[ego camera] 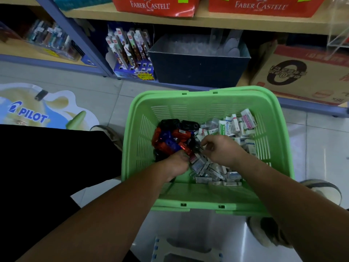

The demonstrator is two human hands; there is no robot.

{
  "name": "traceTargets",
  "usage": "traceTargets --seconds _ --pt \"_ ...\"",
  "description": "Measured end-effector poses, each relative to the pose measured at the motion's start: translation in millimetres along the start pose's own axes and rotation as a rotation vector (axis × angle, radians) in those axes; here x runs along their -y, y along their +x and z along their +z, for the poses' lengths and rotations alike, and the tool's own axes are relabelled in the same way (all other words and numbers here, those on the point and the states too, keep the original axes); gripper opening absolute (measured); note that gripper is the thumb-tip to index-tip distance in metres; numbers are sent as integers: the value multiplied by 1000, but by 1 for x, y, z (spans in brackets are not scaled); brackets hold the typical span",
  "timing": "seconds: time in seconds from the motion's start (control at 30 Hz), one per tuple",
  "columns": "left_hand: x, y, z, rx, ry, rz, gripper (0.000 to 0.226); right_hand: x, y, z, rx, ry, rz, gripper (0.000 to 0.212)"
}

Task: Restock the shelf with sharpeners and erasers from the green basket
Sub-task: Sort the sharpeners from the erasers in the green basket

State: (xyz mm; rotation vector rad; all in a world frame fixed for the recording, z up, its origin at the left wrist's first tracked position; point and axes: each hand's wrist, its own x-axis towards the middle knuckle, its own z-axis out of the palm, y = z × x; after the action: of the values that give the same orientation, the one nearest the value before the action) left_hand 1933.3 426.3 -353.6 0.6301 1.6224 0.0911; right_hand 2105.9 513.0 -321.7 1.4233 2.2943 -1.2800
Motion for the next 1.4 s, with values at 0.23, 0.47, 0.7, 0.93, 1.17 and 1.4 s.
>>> traceTargets --seconds 0.23,0.47,0.7,0.93,1.17,1.4 --pt "2 12 6 122 73 -20 67 -5 4 4 -5 -81 -29 27" --pt "2 19 5 110 54 -45 71 -6 -3 8 53 -117 1 32" --pt "-1 18 13 50 153 -58 63 -11 -12 -2 92 9 82 32" --pt "-8 16 24 88 2 -80 68 -10 -15 -22 11 97 111 51" --pt "-18 4 34 123 -45 -37 58 -13 -21 -33 6 101 123 37" --pt "-28 -16 47 130 98 153 10 -15 -25 -41 -25 124 120 30"
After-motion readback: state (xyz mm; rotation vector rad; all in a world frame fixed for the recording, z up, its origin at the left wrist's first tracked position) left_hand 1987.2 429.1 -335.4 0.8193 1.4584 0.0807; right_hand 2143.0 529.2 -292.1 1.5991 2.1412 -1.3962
